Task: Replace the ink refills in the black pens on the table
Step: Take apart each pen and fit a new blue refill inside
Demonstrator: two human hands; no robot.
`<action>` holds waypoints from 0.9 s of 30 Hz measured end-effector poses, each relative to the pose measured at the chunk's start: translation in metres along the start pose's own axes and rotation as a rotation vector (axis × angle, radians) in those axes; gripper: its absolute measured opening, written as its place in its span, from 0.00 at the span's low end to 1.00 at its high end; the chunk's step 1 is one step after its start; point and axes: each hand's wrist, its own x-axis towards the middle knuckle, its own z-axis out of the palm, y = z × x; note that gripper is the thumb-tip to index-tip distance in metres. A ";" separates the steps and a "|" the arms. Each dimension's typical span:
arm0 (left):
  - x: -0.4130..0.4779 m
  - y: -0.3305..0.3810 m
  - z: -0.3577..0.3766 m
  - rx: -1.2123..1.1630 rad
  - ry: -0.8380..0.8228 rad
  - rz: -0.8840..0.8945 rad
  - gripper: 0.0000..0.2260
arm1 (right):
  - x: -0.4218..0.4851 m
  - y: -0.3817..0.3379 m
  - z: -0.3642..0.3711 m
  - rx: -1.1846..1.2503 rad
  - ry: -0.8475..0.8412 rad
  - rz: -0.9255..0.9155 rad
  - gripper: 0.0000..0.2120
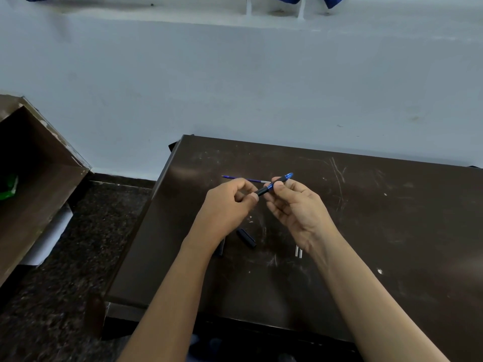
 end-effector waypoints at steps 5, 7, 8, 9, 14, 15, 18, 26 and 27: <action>-0.001 0.000 0.003 -0.003 0.042 0.013 0.06 | 0.001 0.002 0.000 -0.021 -0.009 -0.015 0.04; 0.001 -0.001 0.005 0.004 0.023 -0.002 0.13 | 0.002 0.002 0.000 -0.028 -0.015 -0.020 0.05; 0.001 -0.001 0.006 0.005 0.013 0.000 0.15 | 0.003 0.001 -0.001 -0.027 -0.019 -0.023 0.05; 0.001 -0.001 0.006 0.009 0.012 0.008 0.15 | 0.003 0.001 -0.001 -0.024 -0.022 -0.025 0.05; 0.000 -0.001 0.008 0.042 0.043 0.042 0.09 | 0.003 -0.001 -0.004 -0.034 -0.030 -0.027 0.05; 0.000 -0.001 0.009 0.042 0.043 0.041 0.08 | 0.003 -0.001 -0.004 -0.041 -0.036 -0.026 0.05; 0.001 0.001 0.011 0.056 0.017 0.025 0.10 | 0.002 -0.002 -0.004 -0.066 -0.039 -0.020 0.05; 0.000 0.002 0.009 0.075 0.046 0.059 0.03 | 0.002 0.001 -0.003 -0.093 -0.022 -0.020 0.05; -0.001 0.001 0.008 0.059 0.064 0.068 0.03 | 0.002 0.002 -0.002 -0.092 -0.028 -0.022 0.05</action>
